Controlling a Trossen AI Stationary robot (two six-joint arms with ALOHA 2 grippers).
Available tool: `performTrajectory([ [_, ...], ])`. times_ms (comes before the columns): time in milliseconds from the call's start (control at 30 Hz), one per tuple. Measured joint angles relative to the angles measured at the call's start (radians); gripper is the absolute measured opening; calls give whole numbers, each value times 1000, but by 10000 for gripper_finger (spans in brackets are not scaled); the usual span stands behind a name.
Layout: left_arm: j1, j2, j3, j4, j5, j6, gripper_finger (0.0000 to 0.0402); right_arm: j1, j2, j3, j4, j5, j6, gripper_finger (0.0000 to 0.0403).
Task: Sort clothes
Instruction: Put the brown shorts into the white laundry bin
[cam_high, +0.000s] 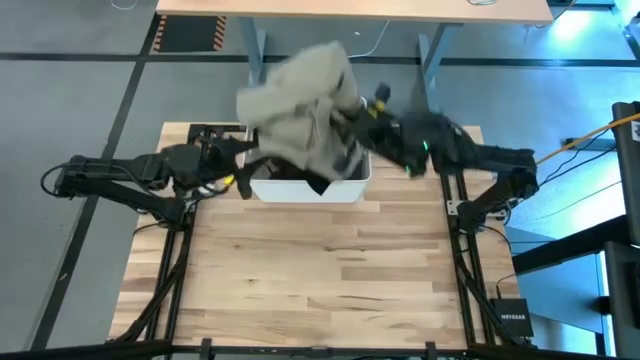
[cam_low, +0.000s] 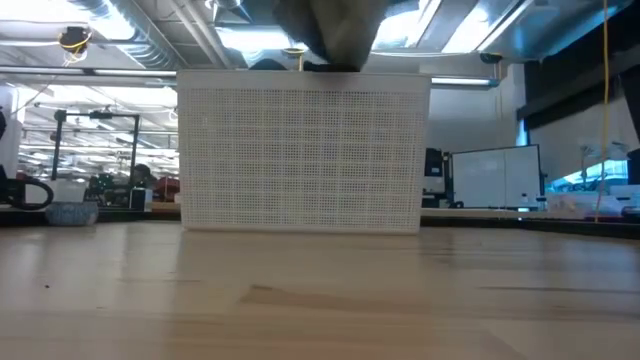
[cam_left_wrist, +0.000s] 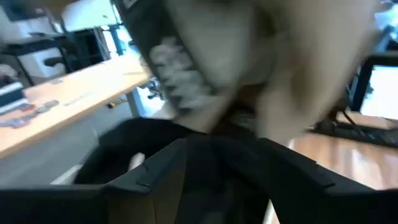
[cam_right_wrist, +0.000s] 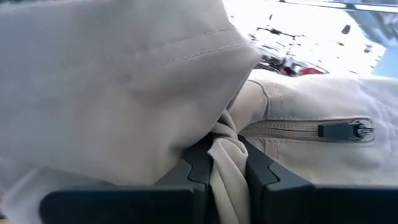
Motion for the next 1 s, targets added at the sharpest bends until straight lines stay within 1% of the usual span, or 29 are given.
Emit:
performTrajectory([
  [33,9,-8,5,-1,-1,9,194,-38,1,0,6,-30,-1,45],
  [100,22,-24,8,-4,-1,24,194,-105,19,0,9,-55,29,45],
  [167,34,-42,8,-21,0,22,194,-159,41,0,-46,-70,99,45],
  [300,54,-65,9,-83,1,2,194,-236,123,0,-259,-101,223,45],
  [433,65,-70,9,-155,1,-32,194,-290,244,-1,-474,-125,367,45],
  [533,66,-68,9,-208,3,-63,194,-322,342,0,-588,-123,437,46],
  [633,65,-66,9,-229,5,-84,194,-346,434,1,-600,-145,460,52],
  [733,65,-68,9,-242,4,-88,194,-368,504,6,-556,-247,481,52],
  [800,65,-68,9,-255,18,-89,194,-379,543,7,-536,-294,492,52],
  [900,65,-68,9,-277,50,-92,194,-381,572,7,-520,-315,510,63],
  [1000,65,-67,9,-289,68,-92,194,-378,575,13,-528,-319,539,84],
])
